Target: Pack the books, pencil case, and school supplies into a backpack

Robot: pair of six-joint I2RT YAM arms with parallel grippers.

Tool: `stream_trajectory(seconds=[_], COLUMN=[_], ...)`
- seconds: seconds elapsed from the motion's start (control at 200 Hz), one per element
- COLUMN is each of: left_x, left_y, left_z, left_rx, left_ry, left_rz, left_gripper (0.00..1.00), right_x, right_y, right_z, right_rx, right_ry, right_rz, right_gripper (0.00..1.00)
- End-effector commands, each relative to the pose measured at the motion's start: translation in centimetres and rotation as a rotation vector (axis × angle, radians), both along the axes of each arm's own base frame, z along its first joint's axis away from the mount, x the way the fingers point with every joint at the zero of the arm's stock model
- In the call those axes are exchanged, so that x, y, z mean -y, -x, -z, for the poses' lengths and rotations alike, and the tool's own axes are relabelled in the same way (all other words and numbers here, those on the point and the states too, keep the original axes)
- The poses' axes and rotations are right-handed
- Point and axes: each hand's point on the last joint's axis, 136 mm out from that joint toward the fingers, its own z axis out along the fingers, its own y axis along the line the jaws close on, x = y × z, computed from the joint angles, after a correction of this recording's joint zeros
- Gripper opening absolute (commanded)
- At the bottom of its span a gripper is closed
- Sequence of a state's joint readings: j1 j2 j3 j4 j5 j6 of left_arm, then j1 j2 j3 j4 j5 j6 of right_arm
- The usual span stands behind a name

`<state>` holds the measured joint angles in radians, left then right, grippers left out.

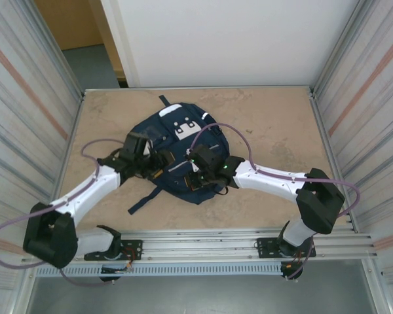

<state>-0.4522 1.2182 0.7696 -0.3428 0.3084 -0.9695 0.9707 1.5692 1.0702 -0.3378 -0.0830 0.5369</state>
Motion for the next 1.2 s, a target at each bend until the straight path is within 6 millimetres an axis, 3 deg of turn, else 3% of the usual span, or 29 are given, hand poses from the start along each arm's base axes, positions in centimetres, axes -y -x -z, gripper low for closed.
stream_trajectory(seconds=[0.0, 0.145, 0.251, 0.361, 0.471, 0.626, 0.742, 0.817, 1.017, 1.148, 1.193], left_x=[0.0, 0.5, 0.4, 0.0, -1.5, -2.7, -3.5, -4.2, -5.1, -6.7, -7.3], left_y=[0.9, 1.4, 0.7, -0.3, -1.0, -1.5, -1.3, -1.2, -2.5, -4.7, -5.8], left_z=[0.3, 0.8, 1.8, 1.9, 1.3, 0.0, 0.4, 0.7, -0.1, 0.0, 0.3], left_rx=[0.011, 0.020, 0.005, 0.027, 0.080, 0.155, 0.085, 0.047, -0.018, -0.092, -0.105], left_ry=[-0.013, -0.038, -0.059, -0.112, -0.196, -0.235, -0.155, -0.122, -0.108, -0.183, -0.186], left_rz=[-0.105, -0.150, -0.191, -0.213, -0.243, -0.170, -0.103, -0.054, 0.107, 0.123, 0.106], left_gripper=[0.65, 0.64, 0.55, 0.34, 0.00, 0.00, 0.00, 0.00, 0.00, 0.00, 0.06], right_x=[-0.5, -1.0, -2.0, -1.6, -0.4, 4.5, 9.4, 11.3, 12.1, 9.5, 8.4], right_y=[1.2, 1.8, 2.4, 2.4, 2.3, 0.1, -2.1, -3.2, -5.0, -4.4, -3.9], right_z=[-0.7, -0.9, -1.2, -0.8, -0.2, 1.1, 2.5, 2.6, 2.6, 1.2, 0.5], right_rx=[-0.007, -0.013, 0.002, 0.000, -0.006, -0.019, 0.008, 0.021, 0.012, 0.032, 0.050], right_ry=[-0.041, -0.057, -0.067, -0.041, -0.018, 0.102, 0.266, 0.309, 0.273, 0.198, 0.190], right_rz=[-0.055, -0.078, -0.106, -0.086, -0.073, 0.038, 0.146, 0.192, 0.235, 0.139, 0.101], right_gripper=[0.00, 0.00, 0.00, 0.00, 0.00, 0.00, 0.00, 0.00, 0.00, 0.00, 0.00])
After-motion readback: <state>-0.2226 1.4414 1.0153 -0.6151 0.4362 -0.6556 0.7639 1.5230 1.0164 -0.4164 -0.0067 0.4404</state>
